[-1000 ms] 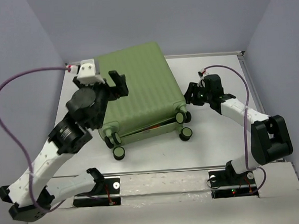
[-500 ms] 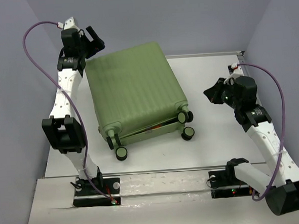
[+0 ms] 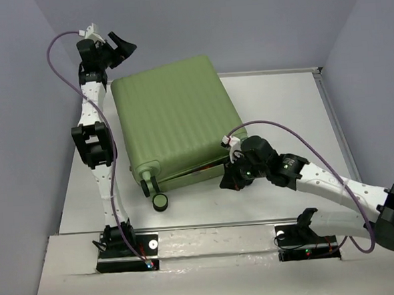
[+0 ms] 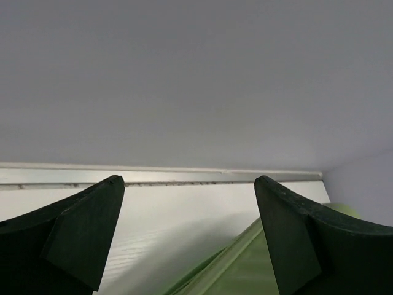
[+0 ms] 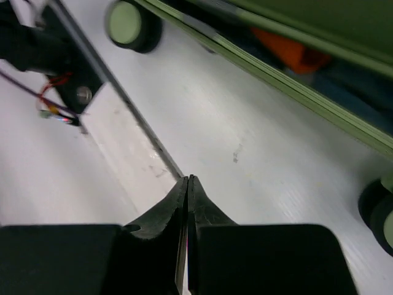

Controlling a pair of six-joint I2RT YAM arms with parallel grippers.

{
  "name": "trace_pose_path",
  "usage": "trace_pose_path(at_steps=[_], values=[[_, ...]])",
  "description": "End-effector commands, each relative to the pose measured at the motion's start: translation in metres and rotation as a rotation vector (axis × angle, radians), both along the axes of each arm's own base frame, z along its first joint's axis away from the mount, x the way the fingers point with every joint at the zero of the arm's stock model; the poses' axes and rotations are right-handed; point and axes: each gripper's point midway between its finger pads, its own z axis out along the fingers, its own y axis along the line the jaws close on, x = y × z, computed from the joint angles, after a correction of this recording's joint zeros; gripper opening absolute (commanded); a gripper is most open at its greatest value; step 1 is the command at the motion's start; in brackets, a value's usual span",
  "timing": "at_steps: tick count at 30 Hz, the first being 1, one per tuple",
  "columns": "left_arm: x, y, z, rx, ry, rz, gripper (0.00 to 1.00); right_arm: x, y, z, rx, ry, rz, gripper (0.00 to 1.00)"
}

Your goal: Pack the luggage

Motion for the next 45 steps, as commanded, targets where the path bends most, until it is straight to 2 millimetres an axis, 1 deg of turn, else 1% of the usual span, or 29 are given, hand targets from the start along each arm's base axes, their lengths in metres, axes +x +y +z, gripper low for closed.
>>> trace_pose_path(at_steps=[1,5,9,11,12,13,14,15,16,17,18,20,22,23,24,25,27,29,30,31,33,34,35,36,38,39,40,41,45], values=[[-0.004,-0.051,0.013,-0.102,-0.176,-0.312,0.99,0.025,-0.008,-0.035,-0.089,-0.026,-0.146,0.07],[0.004,-0.056,-0.035,-0.1,-0.123,-0.367,0.99,0.056,-0.009,-0.056,-0.169,-0.068,-0.258,0.07],[-0.014,-0.08,-0.075,-0.112,-0.047,-0.518,0.99,0.099,-0.006,-0.06,-0.209,-0.111,-0.377,0.07],[-0.027,-0.091,-0.071,-0.084,-0.057,-0.569,0.99,0.117,-0.012,-0.056,-0.192,-0.113,-0.434,0.07],[-0.036,-0.099,-0.091,-0.092,-0.014,-0.589,0.99,0.128,-0.014,-0.05,-0.186,-0.134,-0.462,0.07],[-0.041,-0.102,-0.092,-0.062,-0.028,-0.59,0.99,0.136,-0.018,-0.047,-0.182,-0.142,-0.486,0.07],[-0.052,-0.105,-0.068,-0.032,-0.07,-0.58,0.99,0.144,-0.023,-0.045,-0.18,-0.15,-0.506,0.07],[-0.058,-0.106,-0.092,-0.031,-0.025,-0.538,0.99,0.158,-0.034,-0.041,-0.174,-0.155,-0.548,0.07],[-0.065,-0.105,-0.086,-0.021,-0.047,-0.523,0.99,0.167,-0.038,-0.037,-0.169,-0.162,-0.569,0.07],[-0.08,-0.106,-0.055,-0.042,-0.091,-0.513,0.99,0.185,-0.049,-0.031,-0.159,-0.181,-0.608,0.07],[-0.093,-0.108,-0.072,-0.071,-0.054,-0.507,0.99,0.194,-0.054,-0.029,-0.15,-0.182,-0.62,0.07],[-0.103,-0.109,-0.034,-0.073,-0.136,-0.433,0.99,0.212,-0.05,-0.016,-0.086,-0.186,-0.596,0.07],[-0.113,-0.11,-0.049,-0.07,-0.102,-0.378,0.99,0.235,-0.057,-0.008,-0.062,-0.198,-0.605,0.07],[-0.126,-0.111,-0.033,-0.067,-0.12,-0.357,0.99,0.249,-0.052,0.013,-0.024,-0.227,-0.6,0.07],[-0.134,-0.109,-0.034,-0.069,-0.111,-0.334,0.99,0.256,-0.045,0.009,-0.017,-0.211,-0.567,0.07],[-0.147,-0.105,-0.062,-0.09,-0.046,-0.277,0.99,0.262,-0.038,0.014,-0.004,-0.218,-0.546,0.07],[-0.181,-0.106,-0.086,-0.105,0.03,-0.191,0.98,0.287,-0.026,0.028,0.034,-0.218,-0.517,0.07],[-0.216,-0.111,-0.079,-0.122,0.039,-0.168,0.98,0.295,-0.006,0.033,0.079,-0.174,-0.448,0.09],[-0.241,-0.114,-0.115,-0.12,0.152,-0.161,0.97,0.31,0.006,0.065,0.132,-0.21,-0.428,0.09],[-0.253,-0.112,-0.123,-0.082,0.169,-0.132,0.97,0.32,0.018,0.044,0.126,-0.154,-0.401,0.1],[-0.288,-0.118,-0.115,-0.006,0.157,-0.129,0.97,0.326,0.038,0.046,0.176,-0.078,-0.342,0.14],[-0.315,-0.123,-0.147,0.05,0.267,-0.107,0.98,0.332,0.046,0.046,0.196,-0.054,-0.334,0.17],[-0.336,-0.125,-0.127,0.051,0.216,-0.107,0.98,0.345,0.057,0.05,0.234,-0.024,-0.334,0.2],[-0.361,-0.127,-0.149,0.052,0.283,-0.108,0.98,0.345,0.065,0.052,0.259,0.012,-0.306,0.3],[-0.394,-0.139,-0.121,-0.018,0.216,-0.121,0.98,0.355,0.08,0.064,0.324,0.064,-0.286,0.51],[-0.414,-0.147,-0.135,-0.014,0.252,-0.143,0.98,0.354,0.088,0.089,0.383,0.071,-0.248,0.57],[-0.42,-0.141,-0.129,-0.025,0.24,-0.124,0.98,0.353,0.09,0.076,0.378,0.116,-0.243,0.64],[-0.437,-0.145,-0.114,-0.049,0.188,-0.152,0.98,0.359,0.095,0.085,0.403,0.108,-0.231,0.69],[-0.464,-0.143,-0.103,-0.085,0.155,-0.166,0.97,0.363,0.096,0.101,0.416,0.089,-0.237,0.88]])
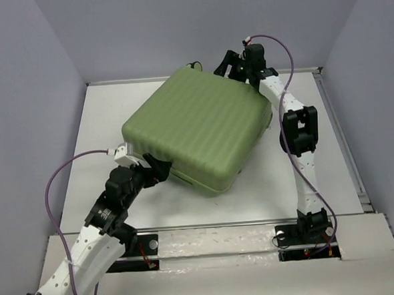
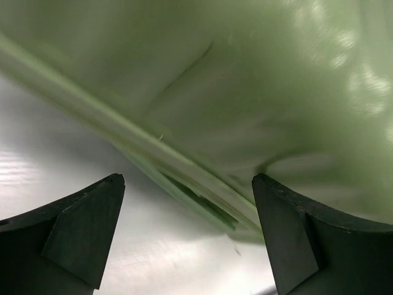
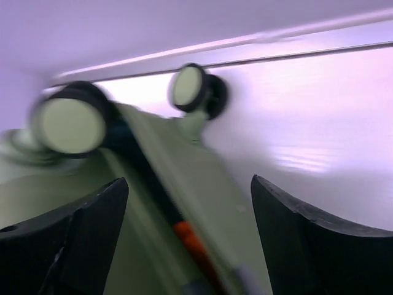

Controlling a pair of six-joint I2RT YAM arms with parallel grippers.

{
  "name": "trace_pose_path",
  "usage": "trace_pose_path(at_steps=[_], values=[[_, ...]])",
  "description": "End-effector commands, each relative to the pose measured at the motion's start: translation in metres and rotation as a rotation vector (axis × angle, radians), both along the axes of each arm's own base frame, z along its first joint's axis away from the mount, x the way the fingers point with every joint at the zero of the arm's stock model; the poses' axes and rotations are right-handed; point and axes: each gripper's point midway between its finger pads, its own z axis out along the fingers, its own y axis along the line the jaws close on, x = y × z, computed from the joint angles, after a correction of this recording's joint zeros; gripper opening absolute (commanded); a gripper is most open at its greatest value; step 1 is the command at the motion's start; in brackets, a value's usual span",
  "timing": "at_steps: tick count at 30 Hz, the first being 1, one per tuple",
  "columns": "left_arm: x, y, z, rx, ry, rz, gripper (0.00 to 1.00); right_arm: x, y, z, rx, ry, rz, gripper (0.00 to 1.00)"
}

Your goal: Pack the luggage

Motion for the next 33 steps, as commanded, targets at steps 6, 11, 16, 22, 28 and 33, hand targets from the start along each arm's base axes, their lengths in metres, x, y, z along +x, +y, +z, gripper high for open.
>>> trace_pose_path(at_steps=[6,11,16,22,28,33], values=[[-0.025,-0.036,0.088,-0.12,-0.212,-0.201,0.98,-0.123,0.134,0.143,0.209,-0.141,0.493,1.0],[-0.015,-0.031,0.111,-0.063,-0.254,-0.175,0.98,-0.124,0.094,0.197,0.247,-0.211,0.498,0.98],[-0.011,-0.042,0.114,-0.056,-0.262,-0.226,0.98,-0.15,0.05,0.244,0.107,-0.367,0.443,0.73],[0.019,-0.009,0.198,0.058,-0.406,-0.022,0.99,-0.213,-0.06,0.184,-0.15,-0.282,-0.057,0.07],[0.082,-0.004,0.263,0.14,-0.436,0.066,0.99,-0.285,-0.12,0.083,-0.192,-0.146,-0.261,0.07],[0.144,0.012,0.237,0.106,-0.332,0.053,0.99,-0.316,-0.134,0.037,-0.218,-0.071,-0.292,0.07]])
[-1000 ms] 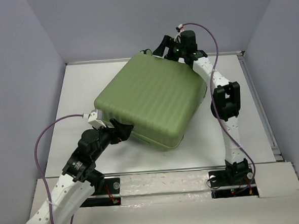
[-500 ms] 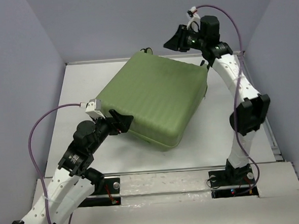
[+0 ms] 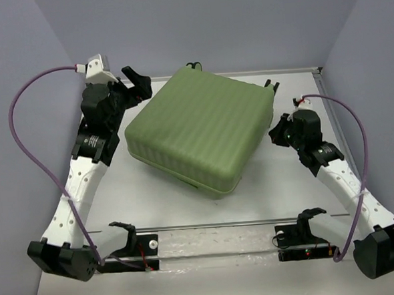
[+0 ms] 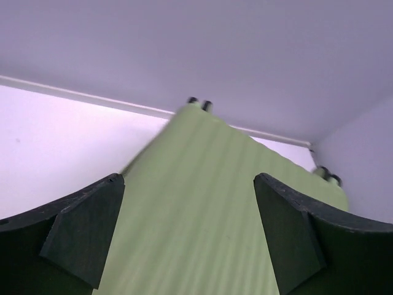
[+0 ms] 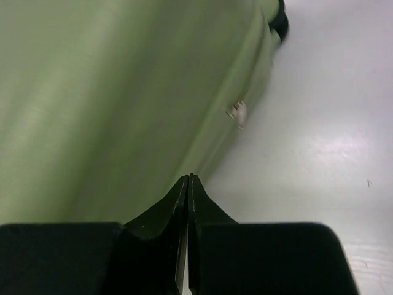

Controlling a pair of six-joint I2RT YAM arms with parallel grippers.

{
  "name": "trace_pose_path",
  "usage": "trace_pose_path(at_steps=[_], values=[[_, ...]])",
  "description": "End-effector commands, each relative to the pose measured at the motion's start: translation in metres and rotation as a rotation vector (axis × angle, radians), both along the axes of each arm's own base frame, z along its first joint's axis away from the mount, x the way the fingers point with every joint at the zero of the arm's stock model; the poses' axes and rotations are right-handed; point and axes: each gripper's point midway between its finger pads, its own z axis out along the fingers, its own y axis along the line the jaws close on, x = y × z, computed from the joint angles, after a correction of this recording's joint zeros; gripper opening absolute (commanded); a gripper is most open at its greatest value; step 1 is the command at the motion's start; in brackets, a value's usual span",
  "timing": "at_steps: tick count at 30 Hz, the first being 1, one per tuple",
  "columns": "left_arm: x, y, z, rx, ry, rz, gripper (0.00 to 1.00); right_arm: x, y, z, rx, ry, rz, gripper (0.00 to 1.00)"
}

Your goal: Pack the luggage

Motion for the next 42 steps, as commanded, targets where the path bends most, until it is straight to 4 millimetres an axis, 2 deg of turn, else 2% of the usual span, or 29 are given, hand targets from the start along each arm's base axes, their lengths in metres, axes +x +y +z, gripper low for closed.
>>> trace_pose_path(at_steps=[1,3,5,8,9,10,11,12,13,14,15,16,19,20,23,25,26,27,28,29,30,31,32,33,35,37,38,39,42], values=[[0.04,0.014,-0.022,0.0,0.065,-0.016,0.99,-0.009,-0.02,-0.036,-0.029,0.043,-0.104,0.07],[0.059,0.024,-0.045,-0.001,0.123,-0.004,0.99,-0.012,-0.008,-0.058,-0.021,0.105,-0.038,0.07],[0.068,0.041,-0.058,-0.007,0.152,0.024,0.99,-0.007,0.004,-0.076,-0.022,0.157,0.031,0.07],[0.067,0.055,-0.069,-0.024,0.167,0.039,0.99,0.007,0.027,-0.07,0.033,0.095,0.138,0.07],[0.066,0.055,-0.072,-0.016,0.169,0.029,0.99,0.02,0.036,-0.068,0.053,0.07,0.169,0.07],[0.063,0.057,-0.084,-0.011,0.194,0.037,0.99,0.023,0.047,-0.065,0.087,0.073,0.215,0.07],[0.055,0.058,-0.08,-0.013,0.179,0.043,0.99,0.029,0.054,-0.063,0.101,0.07,0.24,0.07],[0.052,0.058,-0.077,-0.018,0.159,0.041,0.99,0.048,0.065,-0.057,0.121,0.041,0.275,0.07],[0.044,0.057,-0.086,-0.023,0.165,0.036,0.99,0.052,0.074,-0.054,0.143,0.035,0.321,0.07],[0.033,0.058,-0.072,-0.026,0.123,0.033,0.99,0.061,0.079,-0.051,0.157,0.029,0.333,0.07],[0.026,0.059,-0.07,-0.022,0.113,0.036,0.99,0.074,0.088,-0.03,0.172,-0.018,0.367,0.07],[0.014,0.06,-0.055,-0.013,0.066,0.035,0.99,0.086,0.092,-0.043,0.169,0.012,0.375,0.07],[-0.009,0.049,-0.039,-0.001,0.018,-0.014,0.99,0.113,0.103,-0.028,0.171,-0.021,0.407,0.07],[-0.022,0.043,-0.027,0.005,-0.019,-0.04,0.99,0.118,0.104,-0.024,0.167,-0.034,0.408,0.07],[-0.053,0.002,-0.023,0.013,-0.035,-0.183,0.99,0.126,0.103,-0.014,0.147,-0.055,0.406,0.08],[-0.082,-0.022,-0.023,0.005,-0.038,-0.291,0.97,0.112,0.093,-0.014,0.114,-0.047,0.383,0.18],[-0.107,-0.041,-0.025,-0.013,-0.027,-0.387,0.96,0.087,0.085,-0.024,0.095,-0.033,0.382,0.27],[-0.119,-0.05,-0.027,-0.015,-0.032,-0.437,0.95,0.088,0.084,-0.024,0.09,-0.035,0.376,0.27],[-0.13,-0.058,-0.049,-0.021,0.027,-0.479,0.92,0.057,0.078,-0.039,0.094,-0.023,0.384,0.35],[-0.149,-0.066,-0.055,-0.031,0.033,-0.538,0.88,0.039,0.078,-0.047,0.123,-0.016,0.394,0.38],[-0.156,-0.069,-0.068,-0.036,0.061,-0.562,0.84,0.009,0.076,-0.065,0.162,-0.037,0.418,0.4],[-0.164,-0.077,-0.1,-0.039,0.144,-0.61,0.79,-0.013,0.084,-0.07,0.215,-0.048,0.487,0.41],[-0.171,-0.082,-0.117,-0.041,0.187,-0.645,0.74,-0.028,0.087,-0.076,0.259,-0.064,0.512,0.41],[-0.179,-0.086,-0.129,-0.046,0.217,-0.679,0.69,-0.036,0.091,-0.067,0.315,-0.127,0.535,0.38],[-0.196,-0.093,-0.161,-0.067,0.293,-0.741,0.57,-0.066,0.091,-0.087,0.355,-0.117,0.581,0.3],[-0.202,-0.093,-0.186,-0.081,0.344,-0.748,0.5,-0.077,0.093,-0.083,0.363,-0.169,0.618,0.31],[-0.206,-0.095,-0.192,-0.094,0.358,-0.763,0.5,-0.087,0.096,-0.085,0.368,-0.177,0.658,0.35],[-0.208,-0.095,-0.197,-0.097,0.37,-0.768,0.5,-0.087,0.097,-0.081,0.363,-0.206,0.673,0.46],[-0.208,-0.104,-0.207,-0.101,0.392,-0.813,0.53,-0.087,0.105,-0.076,0.335,-0.252,0.739,0.56]])
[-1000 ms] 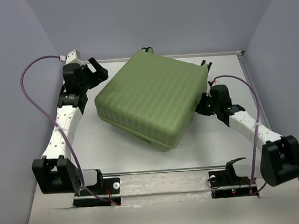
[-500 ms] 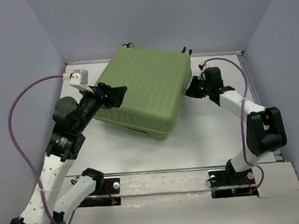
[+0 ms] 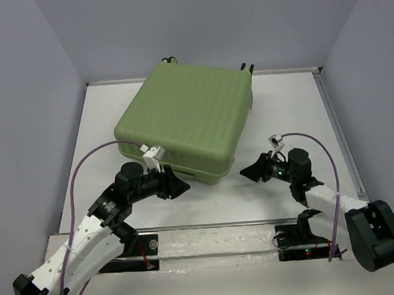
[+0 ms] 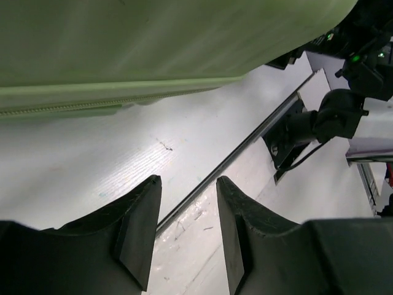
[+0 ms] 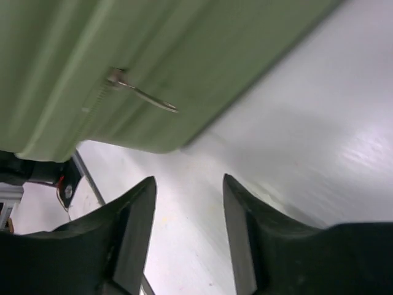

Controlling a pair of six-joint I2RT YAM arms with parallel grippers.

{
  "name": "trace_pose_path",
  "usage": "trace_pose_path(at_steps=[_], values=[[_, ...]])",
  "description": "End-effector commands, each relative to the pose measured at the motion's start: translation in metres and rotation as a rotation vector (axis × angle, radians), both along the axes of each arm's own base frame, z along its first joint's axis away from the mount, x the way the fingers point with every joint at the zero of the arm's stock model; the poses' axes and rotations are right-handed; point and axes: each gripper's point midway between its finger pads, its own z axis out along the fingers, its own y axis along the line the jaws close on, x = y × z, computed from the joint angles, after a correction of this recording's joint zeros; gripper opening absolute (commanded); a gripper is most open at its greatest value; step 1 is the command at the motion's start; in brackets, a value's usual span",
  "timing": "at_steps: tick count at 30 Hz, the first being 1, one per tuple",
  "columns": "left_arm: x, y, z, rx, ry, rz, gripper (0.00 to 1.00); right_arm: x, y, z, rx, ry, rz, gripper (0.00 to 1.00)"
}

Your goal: Pack the luggage

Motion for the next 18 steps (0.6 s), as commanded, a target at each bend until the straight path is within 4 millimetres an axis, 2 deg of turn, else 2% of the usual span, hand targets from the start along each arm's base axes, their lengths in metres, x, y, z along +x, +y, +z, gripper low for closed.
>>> trace_pose_path(at_steps=[1,7,9,14,18], values=[[-0.002,-0.017,0.019,-0.089,-0.025,-0.069,0.53,0.009,0.022,0.064,0.084,-0.315,0.143,0.56],[0.011,-0.021,0.002,-0.042,0.002,-0.045,0.52,0.019,0.028,0.072,0.078,-0.463,0.193,0.58],[0.013,-0.023,-0.002,-0.039,0.008,-0.045,0.52,0.025,0.03,0.072,0.064,-0.47,0.203,0.58],[0.015,-0.025,-0.005,-0.036,0.013,-0.046,0.51,0.026,0.04,0.074,0.063,-0.478,0.287,0.57],[0.016,-0.029,-0.01,-0.032,0.028,-0.051,0.51,0.032,0.047,0.064,0.029,-0.454,0.317,0.57]])
